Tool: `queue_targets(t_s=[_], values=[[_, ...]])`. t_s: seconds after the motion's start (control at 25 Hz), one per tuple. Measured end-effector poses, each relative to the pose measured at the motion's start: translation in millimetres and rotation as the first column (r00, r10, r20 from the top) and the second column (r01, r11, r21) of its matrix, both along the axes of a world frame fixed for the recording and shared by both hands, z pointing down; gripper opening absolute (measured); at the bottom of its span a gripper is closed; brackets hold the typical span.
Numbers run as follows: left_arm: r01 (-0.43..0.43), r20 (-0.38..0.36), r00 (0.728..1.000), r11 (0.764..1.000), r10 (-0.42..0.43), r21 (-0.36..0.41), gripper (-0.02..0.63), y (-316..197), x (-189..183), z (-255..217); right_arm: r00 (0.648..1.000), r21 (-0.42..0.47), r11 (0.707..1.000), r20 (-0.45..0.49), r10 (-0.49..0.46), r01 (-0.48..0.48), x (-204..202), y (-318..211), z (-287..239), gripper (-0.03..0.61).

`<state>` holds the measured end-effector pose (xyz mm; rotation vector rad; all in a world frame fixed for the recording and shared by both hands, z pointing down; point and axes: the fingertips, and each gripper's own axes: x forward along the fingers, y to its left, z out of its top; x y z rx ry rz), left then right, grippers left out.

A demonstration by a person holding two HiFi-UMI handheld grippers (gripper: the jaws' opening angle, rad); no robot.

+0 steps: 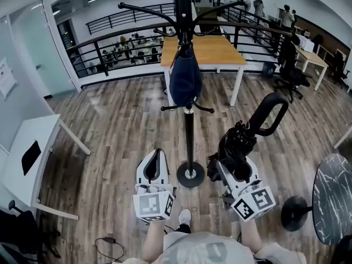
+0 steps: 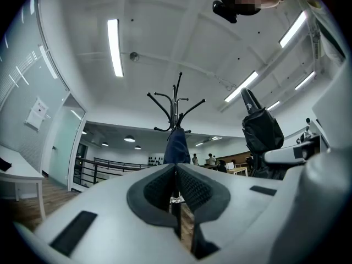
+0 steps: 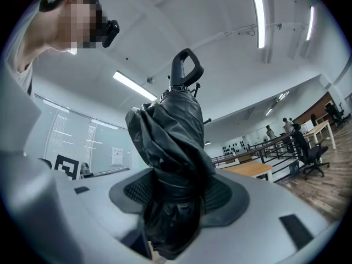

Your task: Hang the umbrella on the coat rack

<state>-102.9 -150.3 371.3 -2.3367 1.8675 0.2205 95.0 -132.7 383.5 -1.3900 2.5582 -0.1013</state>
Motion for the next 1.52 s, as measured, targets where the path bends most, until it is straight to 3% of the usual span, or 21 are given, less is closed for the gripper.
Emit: queue_targets(t_s=[0.36, 0.56, 1.28, 1.52], values=[[-0.076, 0.012, 0.997, 0.997, 0.077, -0.034, 0.034, -102, -27, 3, 0.998, 0.019, 0.998, -0.001, 0.063, -0.063, -36, -82, -3, 0.263], [-0.112, 0.000, 0.994, 0.993, 0.112, -0.028, 0.034, -134, -29, 5, 0.995, 0.009, 0.995, -0.016, 0.097, -0.096, -44, -108, 2, 0.262], [-0.121, -0.002, 0.993, 0.992, 0.121, -0.032, 0.034, -146, -15, -14, 0.997, -0.002, 0.998, -0.042, 0.069, -0.069, -41, -134, -16, 0.263], [-0.110, 0.002, 0.994, 0.994, 0.110, -0.014, 0.034, -148, -6, -39, 0.999, 0.011, 1.000, -0.049, -0.002, 0.002, -33, -138, -44, 0.262]])
